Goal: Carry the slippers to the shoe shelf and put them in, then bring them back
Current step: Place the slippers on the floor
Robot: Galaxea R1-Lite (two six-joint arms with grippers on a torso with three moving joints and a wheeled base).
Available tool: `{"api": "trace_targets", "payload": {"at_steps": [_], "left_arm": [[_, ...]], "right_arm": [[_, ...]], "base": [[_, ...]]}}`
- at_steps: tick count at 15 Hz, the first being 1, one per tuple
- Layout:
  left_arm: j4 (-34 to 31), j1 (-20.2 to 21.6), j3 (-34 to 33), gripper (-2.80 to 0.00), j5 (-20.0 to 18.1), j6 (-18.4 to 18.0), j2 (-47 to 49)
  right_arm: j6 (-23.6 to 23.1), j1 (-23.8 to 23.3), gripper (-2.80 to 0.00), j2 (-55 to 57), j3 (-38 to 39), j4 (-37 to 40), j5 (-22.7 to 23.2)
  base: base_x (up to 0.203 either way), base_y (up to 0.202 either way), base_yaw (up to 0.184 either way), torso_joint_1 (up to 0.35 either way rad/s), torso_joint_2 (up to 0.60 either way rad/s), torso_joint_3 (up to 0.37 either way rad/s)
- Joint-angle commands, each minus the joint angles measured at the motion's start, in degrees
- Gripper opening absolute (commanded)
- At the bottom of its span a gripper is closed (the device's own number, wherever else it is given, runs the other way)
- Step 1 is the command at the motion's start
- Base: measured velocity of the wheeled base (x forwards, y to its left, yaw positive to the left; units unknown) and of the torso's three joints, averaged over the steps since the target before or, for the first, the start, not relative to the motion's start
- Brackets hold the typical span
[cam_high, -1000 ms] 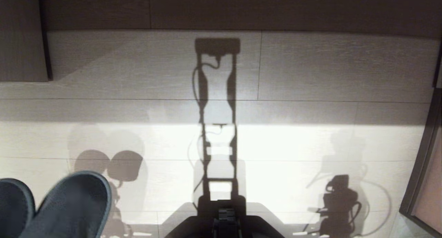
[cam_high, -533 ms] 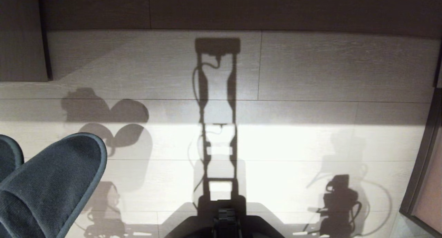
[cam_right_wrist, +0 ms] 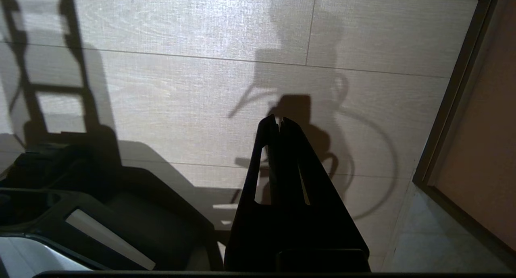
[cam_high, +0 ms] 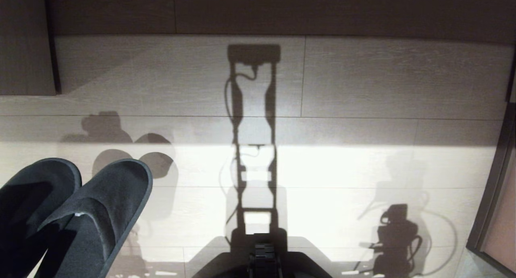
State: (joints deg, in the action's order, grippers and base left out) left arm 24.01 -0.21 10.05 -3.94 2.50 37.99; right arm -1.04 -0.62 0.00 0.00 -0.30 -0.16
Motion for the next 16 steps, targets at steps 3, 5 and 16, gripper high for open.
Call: {"api": "trace_targets", "payload": {"at_steps": [3,5,16], "left_arm": [[27.06,0.61,-6.74,-2.8,1.83,-0.08,21.39],[40.08,0.86,-8.37,-2.8,3.75,0.17,31.17],[60.78,2.14,-4.2,-2.8,7.81,-0.9,46.28]], "right_arm": [[-0.02,0.01,-2.8,-2.29,2.29,-0.05,-0.02],[-0.02,0.01,-2.8,-2.29,2.29,-0.05,-0.02],[-0.02,0.01,-2.8,-2.29,2.29,-0.05,-0.02]], "base": [[0.0,0.0,0.0,0.0,0.0,0.0],[0.0,0.0,0.0,0.0,0.0,0.0],[0.0,0.0,0.0,0.0,0.0,0.0]]}}
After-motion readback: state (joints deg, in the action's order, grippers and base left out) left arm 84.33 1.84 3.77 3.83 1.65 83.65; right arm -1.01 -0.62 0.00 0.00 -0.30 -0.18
